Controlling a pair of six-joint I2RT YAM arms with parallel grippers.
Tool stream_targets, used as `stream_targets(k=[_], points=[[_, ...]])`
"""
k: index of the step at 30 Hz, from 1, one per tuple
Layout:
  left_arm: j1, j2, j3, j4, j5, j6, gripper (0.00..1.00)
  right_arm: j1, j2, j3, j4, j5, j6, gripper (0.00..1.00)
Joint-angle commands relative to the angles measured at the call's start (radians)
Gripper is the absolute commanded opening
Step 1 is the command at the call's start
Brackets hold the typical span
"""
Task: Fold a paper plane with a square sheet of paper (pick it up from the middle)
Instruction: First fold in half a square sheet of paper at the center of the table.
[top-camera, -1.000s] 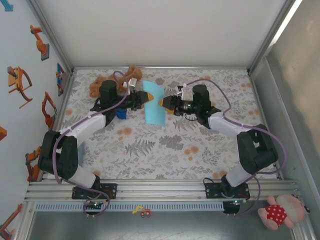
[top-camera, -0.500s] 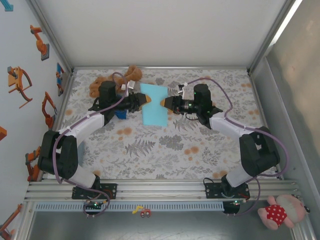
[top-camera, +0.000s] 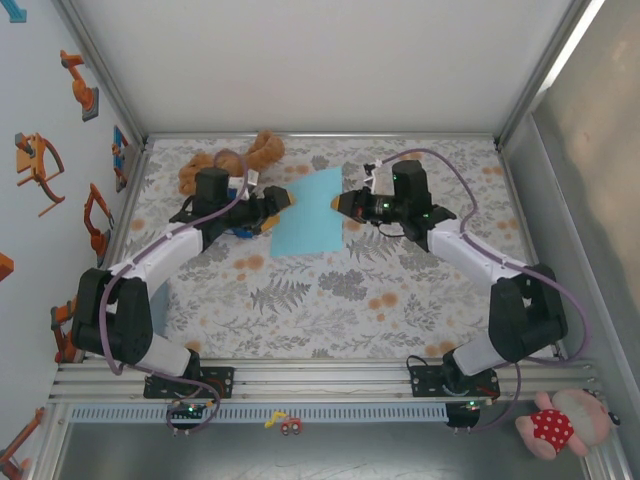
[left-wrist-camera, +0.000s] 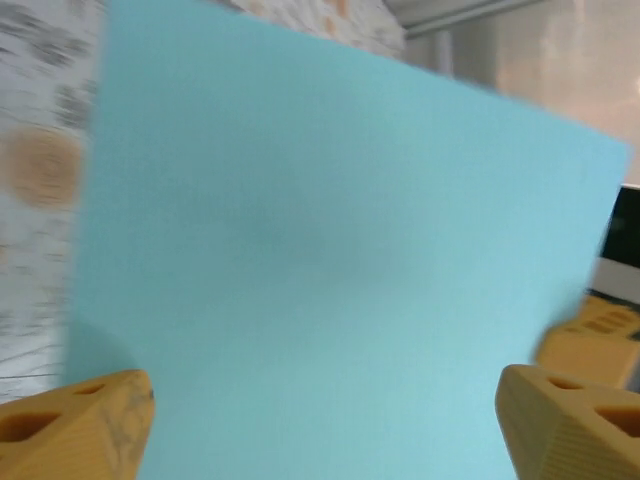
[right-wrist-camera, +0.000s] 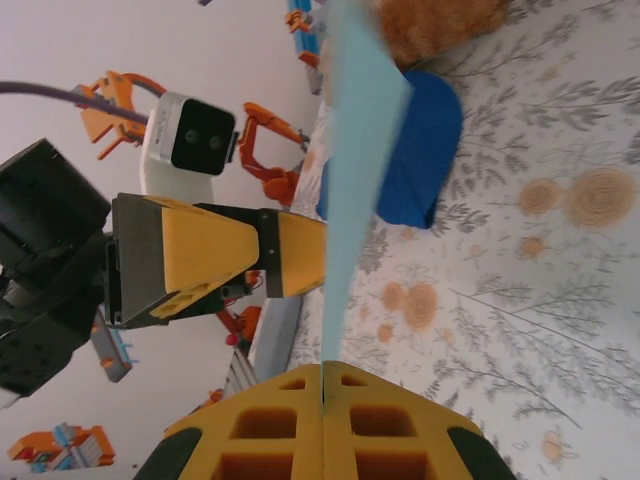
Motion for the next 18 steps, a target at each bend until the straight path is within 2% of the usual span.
stream_targets(k=[1,6,9,14,18], points=[[0.016,-0.07,-0.033,-0.151,-0.222,0.117,0.98,-0.041,-0.072,0.053,-0.221,0.07,-0.124,0.01],[0.019,-0.111,-0.063,-0.16,-0.264,0.13,0.96,-0.057,-0.114,0.143,-0.466,0.164,-0.239,0.01],[0.02,-0.124,-0.083,-0.128,-0.254,0.125,0.96,-0.052,-0.102,0.188,-0.52,0.194,-0.243,0.0],[0.017,-0.12,-0.137,-0.026,-0.19,0.074,0.97,0.012,-0.031,0.192,-0.429,0.202,-0.183,0.0],[0.014,-0.108,-0.172,0.006,-0.164,0.047,0.99,0.072,0.078,0.161,-0.266,0.182,-0.081,0.0]])
